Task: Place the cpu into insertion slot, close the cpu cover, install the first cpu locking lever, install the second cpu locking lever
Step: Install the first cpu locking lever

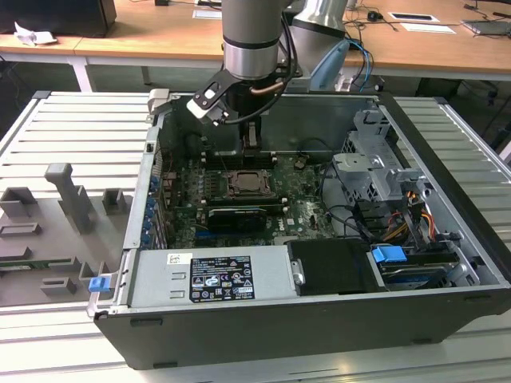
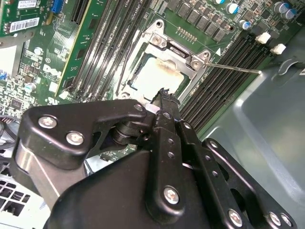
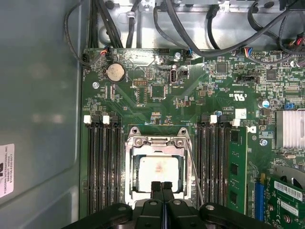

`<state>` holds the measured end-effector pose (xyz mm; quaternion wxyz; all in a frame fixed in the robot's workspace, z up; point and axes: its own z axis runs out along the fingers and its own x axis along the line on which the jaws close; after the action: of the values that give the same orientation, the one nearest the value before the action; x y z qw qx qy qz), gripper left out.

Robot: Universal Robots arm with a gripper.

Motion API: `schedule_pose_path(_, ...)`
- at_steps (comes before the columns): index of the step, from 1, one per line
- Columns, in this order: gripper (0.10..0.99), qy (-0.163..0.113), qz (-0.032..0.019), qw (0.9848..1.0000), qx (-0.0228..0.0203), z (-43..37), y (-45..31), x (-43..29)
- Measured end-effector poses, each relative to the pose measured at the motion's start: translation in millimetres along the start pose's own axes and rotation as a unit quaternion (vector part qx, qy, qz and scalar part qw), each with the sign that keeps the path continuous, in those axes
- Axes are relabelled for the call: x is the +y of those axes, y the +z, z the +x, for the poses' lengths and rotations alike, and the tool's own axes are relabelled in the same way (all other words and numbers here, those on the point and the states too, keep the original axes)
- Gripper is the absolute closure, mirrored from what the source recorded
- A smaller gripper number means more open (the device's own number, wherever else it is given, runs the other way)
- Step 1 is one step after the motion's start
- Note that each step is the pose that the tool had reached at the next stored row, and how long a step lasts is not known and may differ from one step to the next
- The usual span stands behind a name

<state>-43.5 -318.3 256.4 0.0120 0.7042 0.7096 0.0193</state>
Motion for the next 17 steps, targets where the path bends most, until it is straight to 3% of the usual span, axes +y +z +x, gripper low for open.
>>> schedule_pose_path(3, 0.98, 0.0, -0.0001, 1.0, 0.0001, 0.1, -2.9, 0.2)
schedule_pose_path(7, 0.98, 0.0, -0.0001, 1.0, 0.0001, 0.2, -13.5, 0.6)
schedule_pose_path(12, 0.98, -0.001, -0.0001, 1.0, 0.0002, 0.2, -15.8, 0.7)
schedule_pose_path(17, 0.98, -0.039, 0.0003, 0.9993, 0.0016, 0.2, -15.9, 0.7)
